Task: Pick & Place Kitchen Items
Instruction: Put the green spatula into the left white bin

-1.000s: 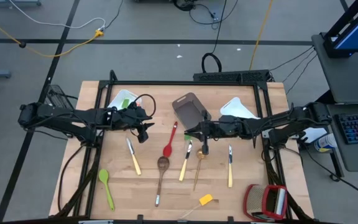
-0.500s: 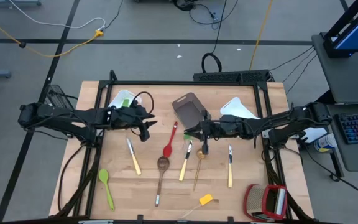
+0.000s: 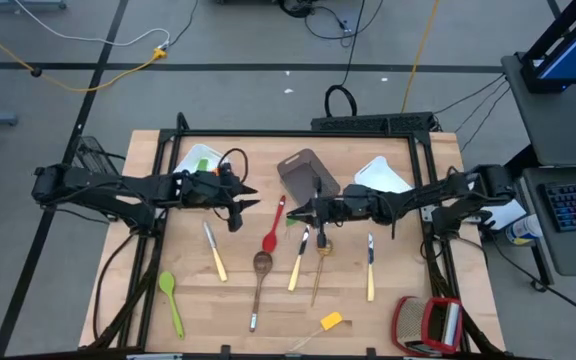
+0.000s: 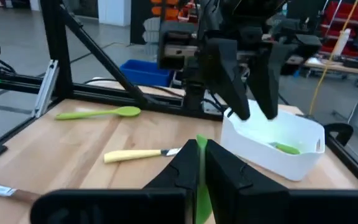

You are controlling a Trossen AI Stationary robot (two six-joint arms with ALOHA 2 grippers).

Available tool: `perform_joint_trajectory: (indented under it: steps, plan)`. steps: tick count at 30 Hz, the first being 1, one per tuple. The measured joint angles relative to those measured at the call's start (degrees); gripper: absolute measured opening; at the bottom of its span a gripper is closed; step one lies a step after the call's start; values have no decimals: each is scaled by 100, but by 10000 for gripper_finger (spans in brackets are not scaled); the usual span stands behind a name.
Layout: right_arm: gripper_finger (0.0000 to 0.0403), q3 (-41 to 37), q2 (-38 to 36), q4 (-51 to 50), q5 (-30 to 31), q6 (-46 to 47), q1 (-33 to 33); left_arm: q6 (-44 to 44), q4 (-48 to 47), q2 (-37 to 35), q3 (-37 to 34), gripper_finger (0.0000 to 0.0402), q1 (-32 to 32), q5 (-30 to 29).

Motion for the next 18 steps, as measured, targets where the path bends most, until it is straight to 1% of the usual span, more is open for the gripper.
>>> perform_joint_trajectory:
  steps: [2, 4, 7, 14, 18]
  plan:
    - [11, 0, 31, 66, 23, -14, -74, -94, 22, 164, -23, 136, 0, 18]
    - [11, 0, 33, 29, 24, -7, -137, -76, 334, 406, -4, 136, 0, 15]
    - [11, 0, 34, 23, 22, 1, -191, -16, 408, 744, -21, 136, 0, 21]
    - [11, 0, 33, 15, 21, -150, -199, -99, 1711, 1566, -1, 136, 0, 907]
    - [11, 0, 35, 49, 23, -300, -199, -234, 2218, 1809, -12, 136, 0, 1169]
